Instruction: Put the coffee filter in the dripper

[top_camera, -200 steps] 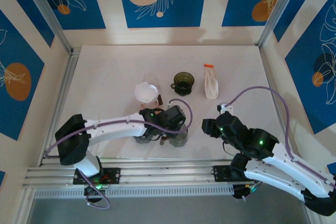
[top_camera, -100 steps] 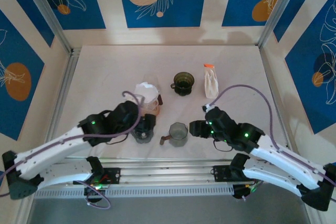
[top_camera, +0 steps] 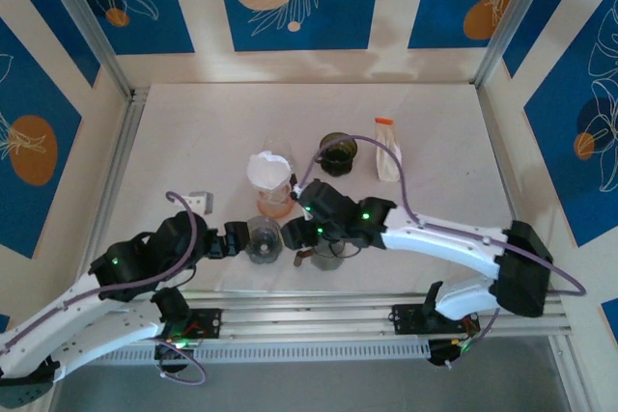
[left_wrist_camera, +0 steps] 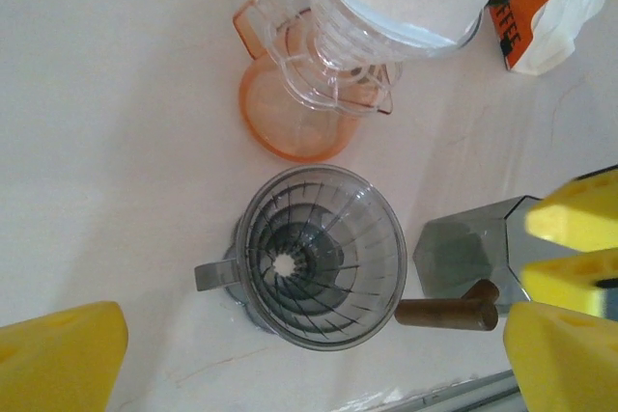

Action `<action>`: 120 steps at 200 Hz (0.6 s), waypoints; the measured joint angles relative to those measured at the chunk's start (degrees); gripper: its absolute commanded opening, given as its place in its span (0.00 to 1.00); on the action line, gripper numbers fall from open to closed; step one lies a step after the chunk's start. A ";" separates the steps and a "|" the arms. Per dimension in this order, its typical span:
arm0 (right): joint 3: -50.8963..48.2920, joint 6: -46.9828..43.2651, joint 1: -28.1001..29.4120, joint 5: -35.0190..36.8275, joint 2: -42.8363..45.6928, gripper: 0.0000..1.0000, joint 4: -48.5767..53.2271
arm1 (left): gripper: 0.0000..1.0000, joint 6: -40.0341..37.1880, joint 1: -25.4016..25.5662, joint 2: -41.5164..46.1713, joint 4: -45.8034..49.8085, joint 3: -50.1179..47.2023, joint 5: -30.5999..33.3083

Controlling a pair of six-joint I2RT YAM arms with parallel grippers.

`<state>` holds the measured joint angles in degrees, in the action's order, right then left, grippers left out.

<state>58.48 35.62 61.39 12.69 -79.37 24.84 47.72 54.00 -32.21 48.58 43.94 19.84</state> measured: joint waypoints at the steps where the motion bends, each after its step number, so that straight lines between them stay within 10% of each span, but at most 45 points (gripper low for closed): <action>1: 0.37 -0.04 0.04 0.02 -0.46 0.55 -0.02 | 1.00 -0.02 0.00 0.11 0.02 -0.02 0.07; 120: 10.16 0.63 0.92 2.32 -19.93 0.42 -1.16 | 1.00 0.33 0.00 8.48 0.09 -3.85 1.31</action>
<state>68.64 36.25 62.30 15.00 -99.31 23.68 48.05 54.00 -23.73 48.66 40.10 21.15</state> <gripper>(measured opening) 0.452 0.998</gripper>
